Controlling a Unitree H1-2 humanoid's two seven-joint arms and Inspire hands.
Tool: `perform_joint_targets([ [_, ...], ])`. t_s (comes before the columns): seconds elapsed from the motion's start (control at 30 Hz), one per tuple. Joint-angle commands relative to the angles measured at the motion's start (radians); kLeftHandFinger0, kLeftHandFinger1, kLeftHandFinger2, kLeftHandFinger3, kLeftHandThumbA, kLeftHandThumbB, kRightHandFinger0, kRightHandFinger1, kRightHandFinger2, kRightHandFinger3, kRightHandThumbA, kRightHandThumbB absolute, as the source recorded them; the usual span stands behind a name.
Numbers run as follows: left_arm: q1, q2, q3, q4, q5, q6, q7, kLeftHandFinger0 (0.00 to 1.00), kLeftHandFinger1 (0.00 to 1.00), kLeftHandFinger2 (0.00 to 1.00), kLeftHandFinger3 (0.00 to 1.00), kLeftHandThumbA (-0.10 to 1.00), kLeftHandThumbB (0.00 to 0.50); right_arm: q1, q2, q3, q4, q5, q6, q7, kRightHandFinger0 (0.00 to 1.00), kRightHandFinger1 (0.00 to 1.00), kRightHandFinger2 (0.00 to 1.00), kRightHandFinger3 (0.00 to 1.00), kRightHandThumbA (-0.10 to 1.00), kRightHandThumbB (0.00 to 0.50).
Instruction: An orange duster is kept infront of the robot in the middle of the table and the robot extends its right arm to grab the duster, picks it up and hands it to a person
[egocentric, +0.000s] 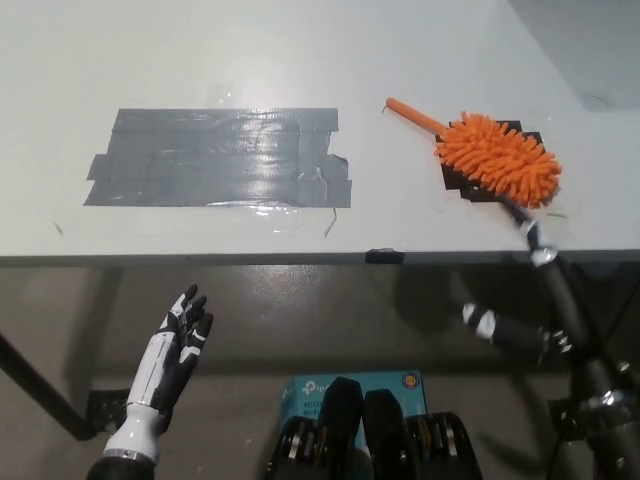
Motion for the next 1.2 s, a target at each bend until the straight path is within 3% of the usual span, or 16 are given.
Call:
perform_joint_targets([
  [0.0, 0.005, 0.008, 0.0, -0.019, -0.003, -0.042, -0.003, 1.0, 1.0, 1.0, 1.0, 0.84, 0.2, -0.111, -0.011, -0.026, -0.086, -0.152, 0.09, -0.022, 1.0, 1.0, 1.0, 1.0, 0.91, 0.228],
  [0.1, 0.005, 0.007, -0.004, -0.014, 0.009, -0.051, 0.003, 1.0, 1.0, 1.0, 1.0, 0.85, 0.198, -0.218, -0.044, -0.029, -0.045, -0.205, 0.223, 0.031, 1.0, 1.0, 1.0, 1.0, 0.98, 0.254],
  [0.17, 0.004, 0.004, -0.004, -0.014, 0.007, -0.055, 0.003, 1.0, 1.0, 1.0, 1.0, 0.85, 0.2, -0.284, -0.068, -0.023, 0.023, -0.229, 0.242, 0.036, 1.0, 1.0, 1.0, 1.0, 0.94, 0.241],
  [0.3, -0.001, 0.002, -0.002, -0.027, 0.001, -0.04, 0.0, 1.0, 1.0, 1.0, 1.0, 0.85, 0.201, -0.432, -0.112, 0.008, 0.198, -0.266, 0.317, 0.065, 1.0, 1.0, 1.0, 1.0, 0.96, 0.291],
  [0.43, -0.008, 0.005, -0.002, -0.034, -0.002, -0.035, -0.005, 1.0, 1.0, 1.0, 1.0, 0.86, 0.216, -0.536, -0.139, 0.045, 0.329, -0.288, 0.375, 0.1, 1.0, 1.0, 1.0, 1.0, 0.98, 0.302],
  [0.63, -0.016, 0.007, -0.002, -0.034, 0.002, -0.039, -0.004, 1.0, 1.0, 1.0, 1.0, 0.86, 0.206, -0.644, -0.15, 0.075, 0.488, -0.269, 0.434, 0.142, 1.0, 1.0, 1.0, 1.0, 0.96, 0.323],
  [0.9, -0.015, 0.007, -0.003, -0.037, -0.002, -0.045, -0.007, 1.0, 1.0, 1.0, 1.0, 0.86, 0.202, -0.754, -0.132, 0.08, 0.709, -0.21, 0.466, 0.185, 1.0, 1.0, 1.0, 1.0, 0.85, 0.405],
  [0.97, -0.016, 0.007, -0.004, -0.042, 0.005, -0.037, -0.003, 1.0, 1.0, 1.0, 1.0, 0.85, 0.193, -0.772, -0.114, 0.069, 0.765, -0.172, 0.473, 0.209, 1.0, 1.0, 1.0, 1.0, 0.84, 0.379],
  [1.17, -0.023, 0.008, -0.004, -0.047, 0.0, -0.032, -0.009, 1.0, 1.0, 1.0, 1.0, 0.85, 0.202, -0.836, -0.095, 0.104, 0.967, -0.16, 0.445, 0.234, 1.0, 1.0, 1.0, 1.0, 0.92, 0.364],
])
